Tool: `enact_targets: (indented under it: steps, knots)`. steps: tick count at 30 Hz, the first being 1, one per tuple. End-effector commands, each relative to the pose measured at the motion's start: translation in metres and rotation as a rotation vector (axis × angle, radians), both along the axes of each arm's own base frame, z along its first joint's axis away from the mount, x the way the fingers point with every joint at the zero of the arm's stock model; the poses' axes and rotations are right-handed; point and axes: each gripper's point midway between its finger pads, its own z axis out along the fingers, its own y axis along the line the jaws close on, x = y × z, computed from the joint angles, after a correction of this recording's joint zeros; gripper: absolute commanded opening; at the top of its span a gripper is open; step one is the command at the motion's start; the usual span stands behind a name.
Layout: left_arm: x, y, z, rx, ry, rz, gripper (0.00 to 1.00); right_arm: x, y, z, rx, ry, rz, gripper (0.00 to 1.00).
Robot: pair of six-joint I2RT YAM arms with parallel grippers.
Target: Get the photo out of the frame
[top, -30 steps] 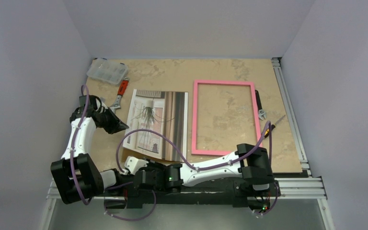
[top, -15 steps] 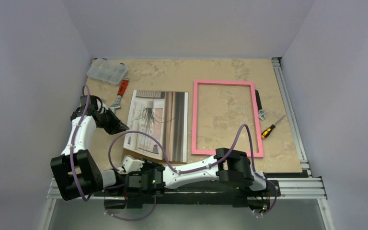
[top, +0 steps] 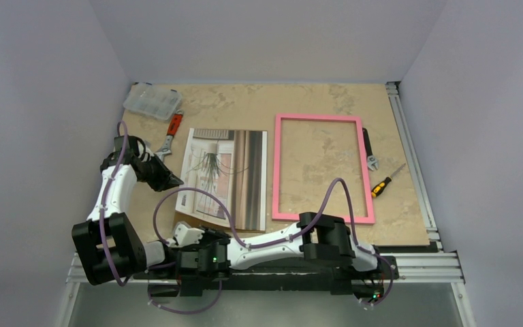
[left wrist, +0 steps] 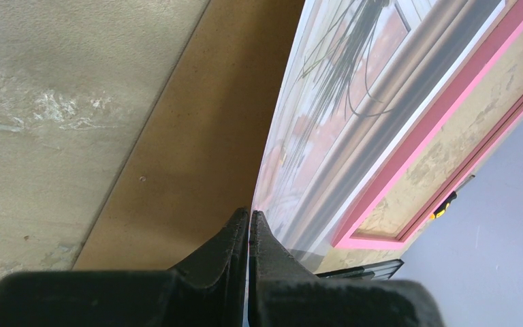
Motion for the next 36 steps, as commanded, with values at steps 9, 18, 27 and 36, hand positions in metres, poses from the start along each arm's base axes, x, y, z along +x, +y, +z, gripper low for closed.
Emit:
enact_targets:
  steps: [9, 18, 27, 36]
  knots:
    - [0.007, -0.001, 0.012, 0.004, -0.042, -0.021, 0.00, 0.019, 0.010, 0.011, 0.025, -0.115, -0.059, 0.26]
    - [0.007, -0.001, 0.011, 0.004, -0.038, -0.024, 0.00, 0.025, 0.006, 0.013, 0.019, -0.142, -0.084, 0.25]
    - [0.007, -0.001, 0.012, 0.005, -0.040, -0.025, 0.00, 0.031, 0.002, 0.021, 0.017, -0.151, -0.106, 0.26]
    - [0.009, 0.002, 0.012, 0.014, -0.036, -0.024, 0.00, 0.026, -0.001, 0.034, 0.044, -0.121, -0.100, 0.26]
